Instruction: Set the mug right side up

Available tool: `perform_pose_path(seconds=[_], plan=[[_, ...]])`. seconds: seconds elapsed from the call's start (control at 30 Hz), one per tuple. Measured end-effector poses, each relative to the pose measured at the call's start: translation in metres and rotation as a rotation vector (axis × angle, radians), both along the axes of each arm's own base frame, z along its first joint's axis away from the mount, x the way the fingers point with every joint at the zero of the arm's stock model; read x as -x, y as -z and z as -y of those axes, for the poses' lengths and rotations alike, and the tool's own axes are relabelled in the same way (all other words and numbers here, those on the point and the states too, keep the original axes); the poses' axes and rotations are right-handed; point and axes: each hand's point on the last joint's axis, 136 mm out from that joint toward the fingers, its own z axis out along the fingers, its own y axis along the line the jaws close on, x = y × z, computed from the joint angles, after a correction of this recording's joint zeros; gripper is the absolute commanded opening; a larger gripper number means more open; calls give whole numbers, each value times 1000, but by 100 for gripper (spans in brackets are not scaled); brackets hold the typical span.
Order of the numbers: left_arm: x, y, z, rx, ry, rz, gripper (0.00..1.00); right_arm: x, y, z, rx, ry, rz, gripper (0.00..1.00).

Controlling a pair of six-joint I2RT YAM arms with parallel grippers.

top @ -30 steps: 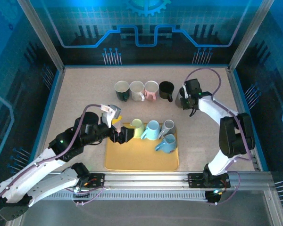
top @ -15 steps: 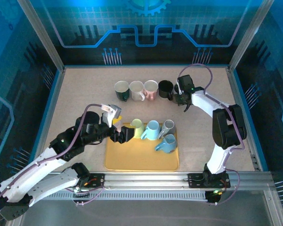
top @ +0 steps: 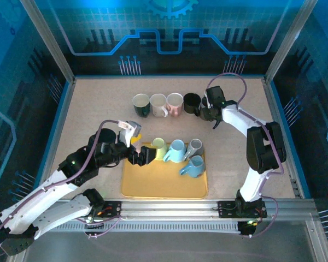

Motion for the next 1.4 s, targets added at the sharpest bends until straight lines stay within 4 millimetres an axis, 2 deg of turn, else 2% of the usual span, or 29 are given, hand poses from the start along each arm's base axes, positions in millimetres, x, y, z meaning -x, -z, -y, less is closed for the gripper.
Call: perform_pose_path(seconds=[0.13,0.3,0.47,0.67,0.83,0.97,1.3,1.4], plan=[[-1,1,0,2,-5,-10,99,7,-26,-5,-13,-4,55,54],[-2,5,0,4,-14,-25,99,31,-66,-15,-26,-30,134,54],[-8,15,0,-17,-41,-63,99,66,-97,-46,-34,-125,200,55],[-11,39,-10,-62,-128,-168,99,112,-121,-92,-79,-289,226,54],[-13,46,-29,-78,-259,-247,99,151,-133,-124,-146,-432,235,54],[-8,57,-41,-94,-324,-321,99,175,-140,-141,-197,-523,229,54],[14,93,-69,-203,-425,-471,99,218,-131,-158,-316,-630,165,54],[18,106,-74,-254,-442,-513,99,238,-133,-162,-381,-695,158,53]])
